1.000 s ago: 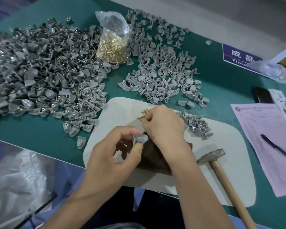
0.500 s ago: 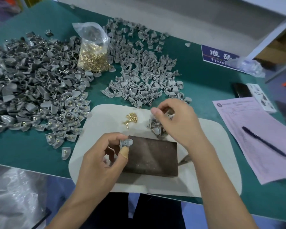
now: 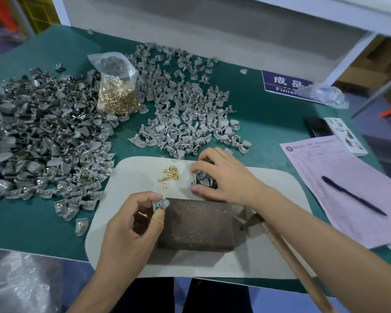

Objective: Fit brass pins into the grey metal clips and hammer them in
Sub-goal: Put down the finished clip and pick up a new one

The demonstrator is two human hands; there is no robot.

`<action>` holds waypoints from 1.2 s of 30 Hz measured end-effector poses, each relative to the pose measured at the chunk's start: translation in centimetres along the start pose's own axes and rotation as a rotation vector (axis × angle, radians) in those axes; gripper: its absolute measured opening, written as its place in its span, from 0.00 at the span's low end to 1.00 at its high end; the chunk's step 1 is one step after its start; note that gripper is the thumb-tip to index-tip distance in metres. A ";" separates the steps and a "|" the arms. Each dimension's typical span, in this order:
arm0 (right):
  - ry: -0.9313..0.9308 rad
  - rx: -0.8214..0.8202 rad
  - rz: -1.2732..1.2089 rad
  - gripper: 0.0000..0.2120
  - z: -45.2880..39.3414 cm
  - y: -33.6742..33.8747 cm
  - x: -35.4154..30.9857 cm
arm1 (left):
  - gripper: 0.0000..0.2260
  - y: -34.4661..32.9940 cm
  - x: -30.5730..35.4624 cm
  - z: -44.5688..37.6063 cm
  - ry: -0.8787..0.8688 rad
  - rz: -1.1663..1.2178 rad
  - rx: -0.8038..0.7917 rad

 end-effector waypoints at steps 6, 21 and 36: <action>-0.083 0.059 -0.061 0.15 -0.5 0.1 1.1 | 0.15 0.0 0.1 0.0 -0.023 -0.002 0.011; -0.284 0.037 -0.125 0.47 5.9 1.2 6.5 | 0.10 -2.9 3.1 1.8 -0.578 -0.247 -0.009; -0.160 0.152 -0.076 0.42 0.6 0.5 6.2 | 0.10 -5.3 2.4 -0.1 -0.513 -0.241 -0.146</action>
Point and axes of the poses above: each hand's wrist, its own z-axis away from the middle knuckle, its own y-axis out of the back of the hand, x = y × z, the point moved 5 cm from there along -z, towards the middle knuckle, and after that the axes turned 1 degree about -z, right-handed, at the moved point
